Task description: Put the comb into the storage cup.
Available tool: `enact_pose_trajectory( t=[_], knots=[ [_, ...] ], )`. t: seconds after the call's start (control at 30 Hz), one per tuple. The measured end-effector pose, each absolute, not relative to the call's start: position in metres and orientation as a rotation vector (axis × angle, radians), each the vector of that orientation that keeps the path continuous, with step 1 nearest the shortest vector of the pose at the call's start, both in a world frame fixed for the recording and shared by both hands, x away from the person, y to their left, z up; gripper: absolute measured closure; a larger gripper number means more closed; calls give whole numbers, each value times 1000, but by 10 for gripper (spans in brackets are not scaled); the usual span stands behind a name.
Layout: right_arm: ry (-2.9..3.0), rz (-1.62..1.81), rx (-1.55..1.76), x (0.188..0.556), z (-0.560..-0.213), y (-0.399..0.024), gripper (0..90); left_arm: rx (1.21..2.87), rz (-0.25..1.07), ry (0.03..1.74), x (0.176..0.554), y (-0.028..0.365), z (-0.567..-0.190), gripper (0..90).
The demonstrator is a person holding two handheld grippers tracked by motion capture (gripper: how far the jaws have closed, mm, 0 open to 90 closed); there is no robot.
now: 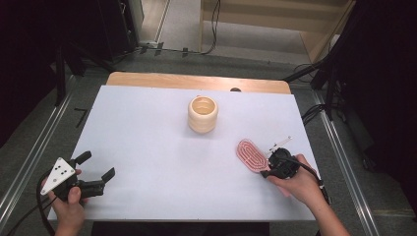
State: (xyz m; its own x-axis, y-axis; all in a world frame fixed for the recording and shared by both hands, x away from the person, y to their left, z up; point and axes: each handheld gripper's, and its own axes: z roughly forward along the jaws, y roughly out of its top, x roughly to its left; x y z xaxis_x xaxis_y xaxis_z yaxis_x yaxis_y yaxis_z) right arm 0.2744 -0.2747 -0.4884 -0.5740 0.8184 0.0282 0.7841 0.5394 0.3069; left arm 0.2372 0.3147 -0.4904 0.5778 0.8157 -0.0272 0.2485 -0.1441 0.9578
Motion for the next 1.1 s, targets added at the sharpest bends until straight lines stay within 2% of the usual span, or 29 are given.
enact_pose_trajectory(
  t=[0.07, 0.17, 0.5, 1.1],
  knots=[
    [2637, 433, 1395, 274, -489, -275, 651, 1689, 631, 894, 237, 315, -490, 0],
    [2621, 452, 1404, 274, -489, -276, 671, 1689, 632, 893, 237, 315, -490, 0],
    [2601, 605, 1388, 269, -488, -286, 675, 1695, 635, 892, 237, 314, -490, 0],
    [2490, 844, 1283, 264, -470, -269, 675, 1696, 634, 883, 237, 314, -490, 0]
  ],
)
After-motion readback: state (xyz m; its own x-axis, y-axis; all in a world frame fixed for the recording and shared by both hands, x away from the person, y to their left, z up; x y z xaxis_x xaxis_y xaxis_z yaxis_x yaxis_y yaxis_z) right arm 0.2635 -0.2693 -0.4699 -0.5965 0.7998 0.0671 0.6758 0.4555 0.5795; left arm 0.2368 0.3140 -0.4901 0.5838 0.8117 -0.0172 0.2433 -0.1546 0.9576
